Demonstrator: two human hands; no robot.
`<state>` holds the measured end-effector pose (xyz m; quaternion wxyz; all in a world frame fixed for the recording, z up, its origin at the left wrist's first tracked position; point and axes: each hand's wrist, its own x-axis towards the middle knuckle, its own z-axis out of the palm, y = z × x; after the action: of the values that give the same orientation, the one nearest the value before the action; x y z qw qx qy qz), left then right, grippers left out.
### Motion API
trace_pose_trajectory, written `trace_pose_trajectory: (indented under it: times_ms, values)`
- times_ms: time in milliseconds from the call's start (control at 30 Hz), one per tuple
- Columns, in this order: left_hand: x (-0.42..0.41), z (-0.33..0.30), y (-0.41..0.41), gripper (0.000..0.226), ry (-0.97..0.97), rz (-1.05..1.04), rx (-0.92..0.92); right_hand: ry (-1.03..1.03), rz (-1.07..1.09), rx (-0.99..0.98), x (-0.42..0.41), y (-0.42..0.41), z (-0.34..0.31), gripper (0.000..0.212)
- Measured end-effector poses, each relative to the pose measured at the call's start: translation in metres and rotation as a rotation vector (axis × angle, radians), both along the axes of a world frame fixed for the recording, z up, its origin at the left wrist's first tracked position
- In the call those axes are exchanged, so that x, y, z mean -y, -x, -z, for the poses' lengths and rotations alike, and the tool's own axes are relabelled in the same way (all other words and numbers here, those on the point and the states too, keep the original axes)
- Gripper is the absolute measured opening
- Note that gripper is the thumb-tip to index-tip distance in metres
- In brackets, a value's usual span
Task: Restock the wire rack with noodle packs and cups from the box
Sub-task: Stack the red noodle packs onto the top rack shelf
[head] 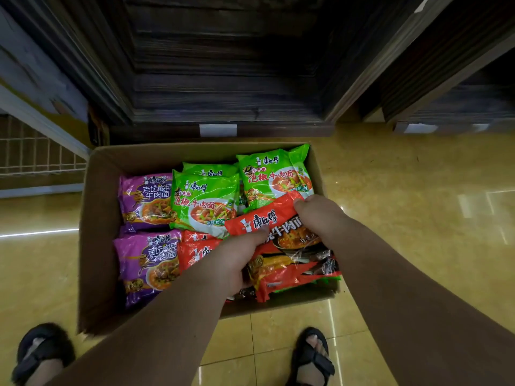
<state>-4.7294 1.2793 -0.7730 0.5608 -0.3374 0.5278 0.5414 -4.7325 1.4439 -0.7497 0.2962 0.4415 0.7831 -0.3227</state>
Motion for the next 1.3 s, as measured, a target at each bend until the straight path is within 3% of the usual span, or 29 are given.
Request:
trace_pose_trajectory:
  times_ms: [133, 233, 333, 400, 467, 567, 667, 767, 867, 967, 1033, 1300]
  values:
    - [0.012, -0.011, 0.021, 0.057, -0.018, 0.006, -0.060, 0.178, 0.211, -0.132, 0.006, 0.003, -0.012, 0.044]
    - [0.024, -0.030, 0.039, 0.072, -0.023, -0.029, -0.143, 0.311, 0.313, -0.193, 0.017, 0.009, -0.032, 0.067]
    - [0.045, -0.069, 0.061, 0.089, -0.045, -0.050, -0.215, 0.351, 0.328, -0.314, 0.039, 0.025, -0.070, 0.030]
    - [0.067, -0.110, 0.083, 0.075, -0.077, -0.055, -0.294, 0.367, 0.332, -0.392, 0.061, 0.040, -0.108, 0.021]
    - [0.096, -0.158, 0.109, 0.061, -0.116, -0.042, -0.390, 0.361, 0.340, -0.493, 0.086, 0.056, -0.155, 0.027]
    - [0.135, -0.243, 0.137, 0.064, -0.165, -0.023, -0.525, 0.374, 0.374, -0.673, 0.125, 0.078, -0.235, 0.036]
    - [0.169, -0.347, 0.156, 0.051, -0.194, -0.011, -0.636, 0.391, 0.376, -0.823, 0.160, 0.091, -0.333, 0.033]
    - [0.194, -0.440, 0.168, 0.063, -0.216, 0.001, -0.758, 0.417, 0.394, -0.966, 0.184, 0.095, -0.427, 0.042]
    - [0.207, -0.520, 0.167, 0.067, -0.262, 0.006, -0.839, 0.440, 0.367, -1.046, 0.195, 0.094, -0.501, 0.032]
    - [0.225, -0.587, 0.160, 0.048, -0.274, -0.009, -0.933, 0.529, 0.276, -1.065, 0.210, 0.091, -0.569, 0.013]
    - [0.238, -0.622, 0.151, 0.039, -0.303, -0.026, -1.012, 0.554, 0.202, -1.101, 0.220, 0.086, -0.607, 0.015]
    - [0.312, -0.687, 0.152, 0.044, -0.278, -0.245, -1.180, 0.452, -0.074, -1.094, 0.299, 0.105, -0.690, 0.032]
